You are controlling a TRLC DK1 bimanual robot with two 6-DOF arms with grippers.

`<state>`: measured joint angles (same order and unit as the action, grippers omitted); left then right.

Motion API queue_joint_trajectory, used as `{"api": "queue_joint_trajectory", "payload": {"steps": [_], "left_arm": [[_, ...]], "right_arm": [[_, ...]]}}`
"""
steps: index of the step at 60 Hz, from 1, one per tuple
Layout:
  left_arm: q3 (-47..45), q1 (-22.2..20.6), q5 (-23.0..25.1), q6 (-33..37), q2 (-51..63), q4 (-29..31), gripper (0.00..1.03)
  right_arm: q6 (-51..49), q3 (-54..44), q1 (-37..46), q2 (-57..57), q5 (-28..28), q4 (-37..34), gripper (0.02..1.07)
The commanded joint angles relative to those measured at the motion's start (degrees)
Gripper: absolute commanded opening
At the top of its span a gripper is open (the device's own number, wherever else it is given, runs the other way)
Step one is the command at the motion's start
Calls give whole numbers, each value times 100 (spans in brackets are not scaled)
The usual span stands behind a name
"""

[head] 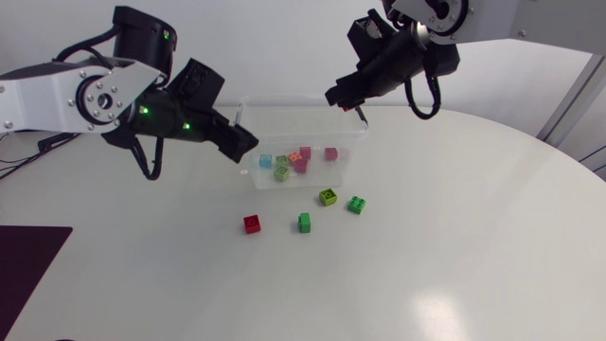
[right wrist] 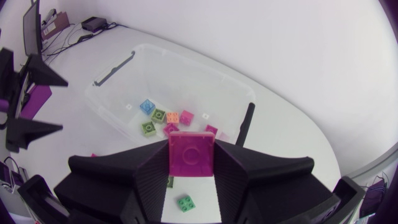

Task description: Pick up the duplo bricks and place them in the container

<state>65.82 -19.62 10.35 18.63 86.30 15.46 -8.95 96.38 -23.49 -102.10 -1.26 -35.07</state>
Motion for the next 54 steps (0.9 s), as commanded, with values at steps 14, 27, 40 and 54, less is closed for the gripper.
{"api": "queue_joint_trajectory", "payload": {"steps": [14, 27, 40, 54], "left_arm": [[-869, -33, 160, 1424, 141, 783, 97], [-588, -25, 152, 1863, 1003, 871, 96], [-201, -165, 134, 2127, 1679, 888, 96], [45, -218, 108, 2364, 2110, 1002, 95]], "right_arm": [[130, 1015, 2, -1198, -50, 563, 27], [122, 1990, 116, -2077, -41, 440, 98], [51, 1006, 107, -1171, -200, 510, 102], [-502, -1042, 222, 481, -657, 756, 102]]}}
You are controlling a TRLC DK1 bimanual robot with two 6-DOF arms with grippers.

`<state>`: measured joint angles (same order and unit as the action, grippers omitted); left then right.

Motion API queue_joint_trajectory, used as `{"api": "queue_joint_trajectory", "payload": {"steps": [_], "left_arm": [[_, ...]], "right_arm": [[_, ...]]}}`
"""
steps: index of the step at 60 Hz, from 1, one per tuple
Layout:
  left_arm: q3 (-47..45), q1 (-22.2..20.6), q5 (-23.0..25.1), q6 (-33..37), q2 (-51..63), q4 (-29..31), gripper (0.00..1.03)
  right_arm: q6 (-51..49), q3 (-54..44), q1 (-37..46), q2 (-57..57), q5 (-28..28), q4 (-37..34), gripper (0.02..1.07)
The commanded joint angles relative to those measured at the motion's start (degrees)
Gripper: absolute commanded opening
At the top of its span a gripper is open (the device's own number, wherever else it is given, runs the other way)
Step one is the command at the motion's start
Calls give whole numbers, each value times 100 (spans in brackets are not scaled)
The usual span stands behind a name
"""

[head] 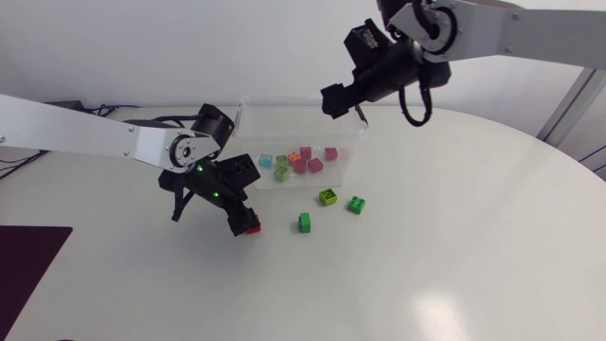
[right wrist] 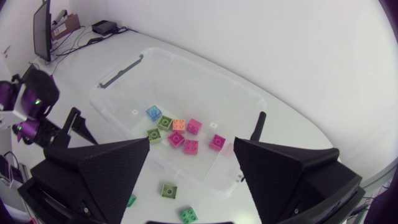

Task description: Pick up the duplo bricks and place them in the container

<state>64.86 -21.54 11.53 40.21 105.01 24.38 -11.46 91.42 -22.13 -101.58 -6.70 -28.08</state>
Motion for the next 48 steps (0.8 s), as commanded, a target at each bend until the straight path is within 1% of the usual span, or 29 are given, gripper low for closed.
{"api": "queue_joint_trajectory", "payload": {"steps": [1, 5, 10, 11, 14, 17, 22, 29, 30, 34, 35, 36, 40, 48], "left_arm": [[158, -17, -19, 242, 274, 137, 94], [211, -17, -19, 286, 345, 172, 93], [238, -17, -19, 348, 432, 207, 93], [255, -17, -19, 356, 476, 207, 91], [264, -26, -19, 409, 538, 234, 91], [299, -34, -19, 418, 599, 251, 87], [369, -43, -19, 435, 670, 260, 86], [440, -78, -19, 444, 766, 295, 64], [457, -78, -19, 462, 766, 330, 55], [475, -96, -19, 471, 766, 392, 31], [466, -105, -19, 479, 749, 410, 19], [466, -114, -19, 479, 731, 410, 16], [466, -122, -19, 497, 599, 577, 15], [396, -140, -10, 523, 213, 814, 15]], "right_arm": [[-321, -722, 121, 560, -183, 57, 102], [-515, -1188, 235, 886, -314, 92, 102], [-937, -1882, 464, 1281, -622, 127, 102], [-1016, -1987, 499, 1334, -657, 144, 102], [-1209, -2277, 613, 1439, -745, 197, 102], [-1420, -2567, 736, 1536, -886, 206, 102], [-1772, -3024, 851, 1571, -1062, 285, 102], [-2185, -3288, 939, 1360, -1299, 355, 102], [-2255, -3297, 965, 1272, -1360, 355, 102], [-2492, -3279, 1009, 1009, -1422, 355, 102], [-2554, -3244, 1035, 886, -1448, 364, 102], [-2580, -3227, 1035, 815, -1457, 364, 102], [-2826, -3086, 1035, 393, -1448, 382, 102], [-3002, -2743, 965, -169, -1387, 434, 102]]}}
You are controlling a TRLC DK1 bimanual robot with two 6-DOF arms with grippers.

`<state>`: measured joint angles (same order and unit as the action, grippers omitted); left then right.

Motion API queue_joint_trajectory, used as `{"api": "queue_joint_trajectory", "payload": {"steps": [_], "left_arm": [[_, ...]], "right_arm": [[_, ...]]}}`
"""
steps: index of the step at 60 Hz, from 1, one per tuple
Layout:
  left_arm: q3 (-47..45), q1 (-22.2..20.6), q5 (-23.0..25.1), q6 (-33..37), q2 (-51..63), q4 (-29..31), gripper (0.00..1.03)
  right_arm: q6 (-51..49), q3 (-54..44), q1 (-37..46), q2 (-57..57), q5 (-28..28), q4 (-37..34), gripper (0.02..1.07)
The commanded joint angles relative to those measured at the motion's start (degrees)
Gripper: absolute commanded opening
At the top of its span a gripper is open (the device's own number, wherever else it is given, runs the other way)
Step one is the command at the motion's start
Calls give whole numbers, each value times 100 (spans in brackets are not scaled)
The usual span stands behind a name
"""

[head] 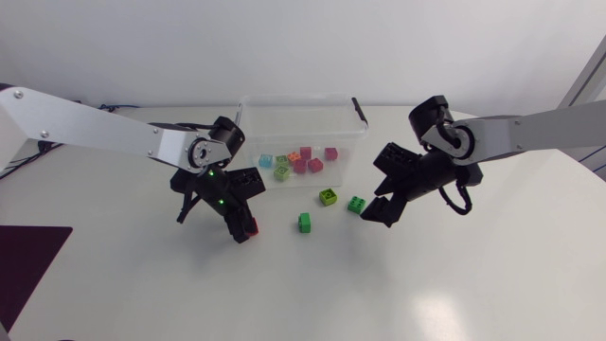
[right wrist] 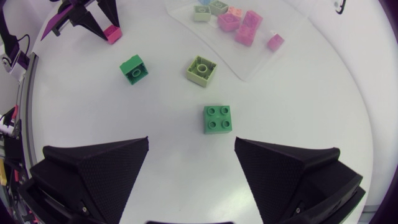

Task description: Pick up the duplo bricks and place them in the container

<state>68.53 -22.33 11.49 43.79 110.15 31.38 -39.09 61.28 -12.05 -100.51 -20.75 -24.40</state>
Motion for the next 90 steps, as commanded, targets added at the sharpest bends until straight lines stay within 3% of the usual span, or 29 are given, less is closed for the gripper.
{"api": "queue_joint_trajectory", "payload": {"steps": [1, 25, 29, 36, 39, 41, 43, 53, 67, 69, 75, 80, 90], "left_arm": [[-15, -96, -6, 165, -468, 185, 15], [354, -193, 337, -354, -1901, 308, 15], [494, -149, 504, -547, -1901, 185, 15], [565, -105, 530, -1118, -1892, -571, 15], [600, -79, 530, -1487, -1839, -993, 15], [600, -105, 530, -1619, -1786, -1265, 15], [617, -79, 521, -1927, -1725, -1670, 15], [837, -105, 179, -2639, -1233, -2689, 15], [1365, -114, -472, -3149, -406, -3428, 17], [1452, -105, -542, -3236, -301, -3472, 22], [1505, -132, -946, -3360, -46, -3885, 70], [1505, -158, -1298, -3386, 59, -4087, 95], [1241, -123, -1395, -3570, -248, -4087, 98]], "right_arm": [[-248, 306, -51, -338, 19, 67, 102], [-336, 921, -69, -1533, 221, 551, 95], [-345, 939, -51, -1639, 238, 612, 89], [-354, 869, -43, -1691, 247, 674, 73], [-354, 675, -43, -1630, 247, 832, 46], [-354, 622, -51, -1595, 247, 867, 41], [-362, 526, -60, -1533, 256, 929, 27], [-371, 130, -60, -1023, 309, 973, 27], [-362, -300, -104, 313, 300, 603, 27], [-354, -300, -122, 480, 300, 524, 27], [-318, -256, -174, 866, 300, 322, 27], [-222, -90, -227, 1060, 300, 155, 27], [279, 552, -341, 1209, 300, 58, 27]]}}
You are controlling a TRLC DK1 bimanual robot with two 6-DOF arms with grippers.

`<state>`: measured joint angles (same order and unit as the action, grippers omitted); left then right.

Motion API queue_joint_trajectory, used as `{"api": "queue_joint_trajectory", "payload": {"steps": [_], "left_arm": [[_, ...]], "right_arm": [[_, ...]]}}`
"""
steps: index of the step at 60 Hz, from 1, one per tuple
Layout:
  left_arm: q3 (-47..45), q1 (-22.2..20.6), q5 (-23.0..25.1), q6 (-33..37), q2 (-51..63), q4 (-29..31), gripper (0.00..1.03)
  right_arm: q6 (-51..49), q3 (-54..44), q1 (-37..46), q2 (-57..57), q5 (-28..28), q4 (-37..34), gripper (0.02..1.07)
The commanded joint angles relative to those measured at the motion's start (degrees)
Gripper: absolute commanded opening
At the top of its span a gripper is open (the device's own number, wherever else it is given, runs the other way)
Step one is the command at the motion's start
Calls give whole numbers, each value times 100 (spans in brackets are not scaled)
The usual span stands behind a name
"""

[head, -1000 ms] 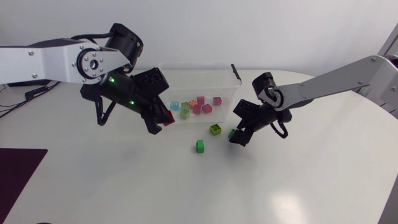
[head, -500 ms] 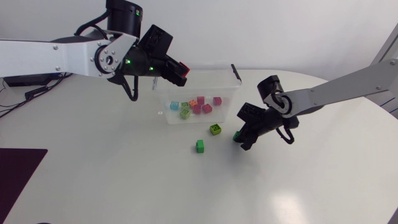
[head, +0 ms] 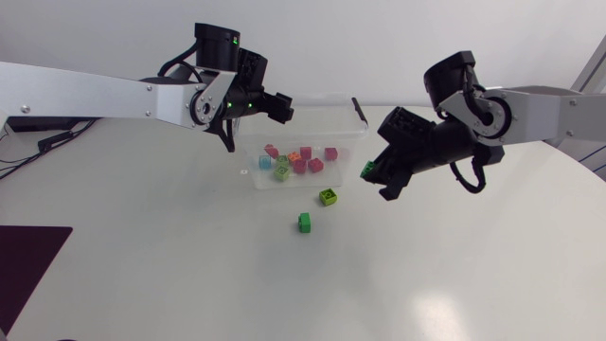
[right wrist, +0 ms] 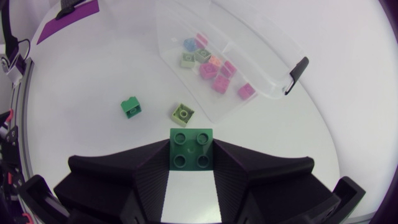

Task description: Pick up the duplo bricks and place them in the container

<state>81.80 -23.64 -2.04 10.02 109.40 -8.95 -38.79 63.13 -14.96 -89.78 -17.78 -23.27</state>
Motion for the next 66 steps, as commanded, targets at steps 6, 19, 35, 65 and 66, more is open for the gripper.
{"api": "queue_joint_trajectory", "payload": {"steps": [6, 19, 35, 65, 66], "left_arm": [[-481, -18, -15, -141, -587, 113, 98], [-1448, -176, 899, 387, -1580, 921, 97], [-1913, -660, 1373, 1424, -1466, 2002, 97], [-68, -1090, 1549, 2733, 283, 3962, 91], [82, -1134, 1549, 2874, 433, 4138, 91]], "right_arm": [[618, 859, -77, 48, 3, -20, 27], [1479, 1896, -218, -690, 161, 340, 27], [1910, 2880, -464, -1894, 565, 789, 27], [1743, 1544, -525, -945, 372, 912, 103], [1708, 1386, -508, -813, 345, 929, 103]]}}
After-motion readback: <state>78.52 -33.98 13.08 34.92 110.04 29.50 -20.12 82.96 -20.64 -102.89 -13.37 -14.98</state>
